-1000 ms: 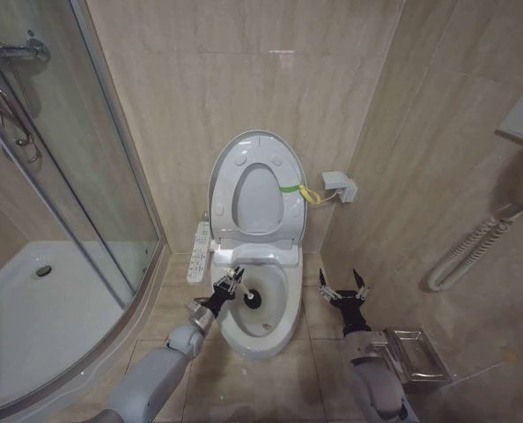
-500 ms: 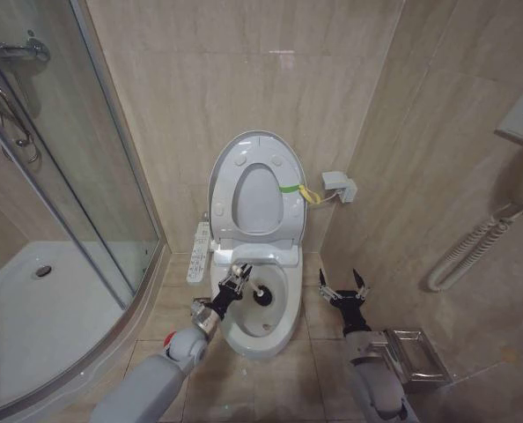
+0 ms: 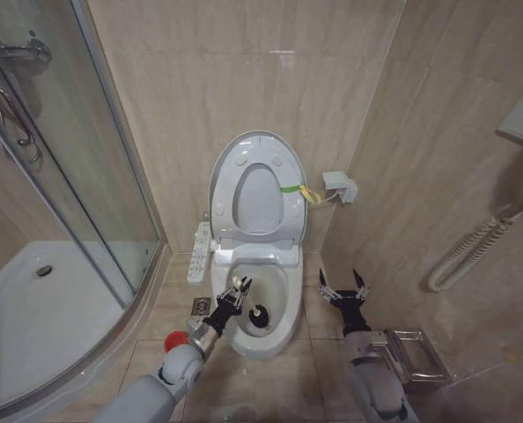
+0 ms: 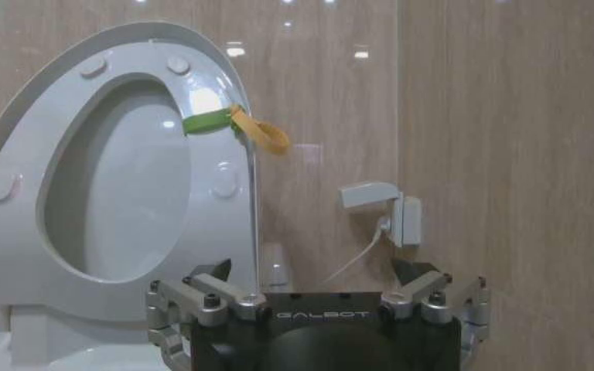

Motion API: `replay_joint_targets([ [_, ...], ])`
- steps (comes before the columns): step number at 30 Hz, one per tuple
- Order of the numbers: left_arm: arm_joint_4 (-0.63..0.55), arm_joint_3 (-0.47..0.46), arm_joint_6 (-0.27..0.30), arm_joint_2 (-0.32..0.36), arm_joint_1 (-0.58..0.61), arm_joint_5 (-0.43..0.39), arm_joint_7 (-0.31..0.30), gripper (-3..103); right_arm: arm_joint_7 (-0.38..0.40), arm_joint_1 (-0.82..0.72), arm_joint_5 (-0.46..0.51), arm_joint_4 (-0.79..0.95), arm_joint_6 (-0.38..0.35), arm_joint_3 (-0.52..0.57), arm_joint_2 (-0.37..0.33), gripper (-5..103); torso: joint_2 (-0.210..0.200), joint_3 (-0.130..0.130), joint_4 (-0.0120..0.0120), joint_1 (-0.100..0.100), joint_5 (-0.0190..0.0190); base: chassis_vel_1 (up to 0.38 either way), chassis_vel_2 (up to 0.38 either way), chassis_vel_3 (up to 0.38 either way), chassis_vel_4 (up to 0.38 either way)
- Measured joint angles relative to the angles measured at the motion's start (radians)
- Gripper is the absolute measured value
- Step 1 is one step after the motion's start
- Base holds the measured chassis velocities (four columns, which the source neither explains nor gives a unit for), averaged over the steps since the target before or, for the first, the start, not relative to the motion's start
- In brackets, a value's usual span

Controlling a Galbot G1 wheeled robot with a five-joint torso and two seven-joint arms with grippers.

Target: Open the toilet lid, clean the toilet bowl with a toilet brush, close the toilet lid, and flush.

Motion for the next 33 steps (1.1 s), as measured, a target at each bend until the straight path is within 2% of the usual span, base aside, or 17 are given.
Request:
replay_joint_targets([
  [4, 0.130, -0.019, -0.045, -0.049, -0.039, -0.028, 0.070, 19, 0.000, 0.000, 0.000, 0.000, 0.000, 0.000, 0.000, 100, 0.000, 0.000, -0.0001, 0.000, -0.0001, 0.000, 0.000, 0.000, 0.000],
  [8, 0.191, -0.021, -0.058, -0.069, -0.061, -0.037, 0.096, 19, 0.000, 0.000, 0.000, 0.000, 0.000, 0.000, 0.000, 100, 0.000, 0.000, -0.0001, 0.000, -0.0001, 0.000, 0.000, 0.000, 0.000],
  [13, 0.193, -0.015, -0.058, -0.070, -0.070, -0.037, 0.093, 19, 0.000, 0.000, 0.000, 0.000, 0.000, 0.000, 0.000, 100, 0.000, 0.000, -0.0001, 0.000, 0.0000, 0.000, 0.000, 0.000, 0.000],
  [16, 0.096, 0.015, -0.028, -0.036, -0.057, -0.037, 0.057, 19, 0.000, 0.000, 0.000, 0.000, 0.000, 0.000, 0.000, 100, 0.000, 0.000, 0.0000, 0.000, 0.0001, 0.000, 0.000, 0.000, 0.000],
  [23, 0.002, 0.056, 0.002, -0.011, -0.038, -0.051, 0.038, 19, 0.000, 0.000, 0.000, 0.000, 0.000, 0.000, 0.000, 100, 0.000, 0.000, 0.0001, 0.000, 0.0000, 0.000, 0.000, 0.000, 0.000],
  [26, 0.029, 0.059, 0.004, -0.026, -0.037, -0.047, 0.030, 19, 0.000, 0.000, 0.000, 0.000, 0.000, 0.000, 0.000, 100, 0.000, 0.000, 0.0000, 0.000, 0.0002, 0.000, 0.000, 0.000, 0.000],
  [29, 0.137, 0.034, -0.007, -0.051, -0.055, -0.037, 0.030, 19, 0.000, 0.000, 0.000, 0.000, 0.000, 0.000, 0.000, 100, 0.000, 0.000, -0.0002, 0.000, -0.0001, 0.000, 0.000, 0.000, 0.000],
  [33, 0.167, 0.018, -0.011, -0.036, -0.060, -0.036, 0.029, 19, 0.000, 0.000, 0.000, 0.000, 0.000, 0.000, 0.000, 100, 0.000, 0.000, 0.0000, 0.000, -0.0002, 0.000, 0.000, 0.000, 0.000],
])
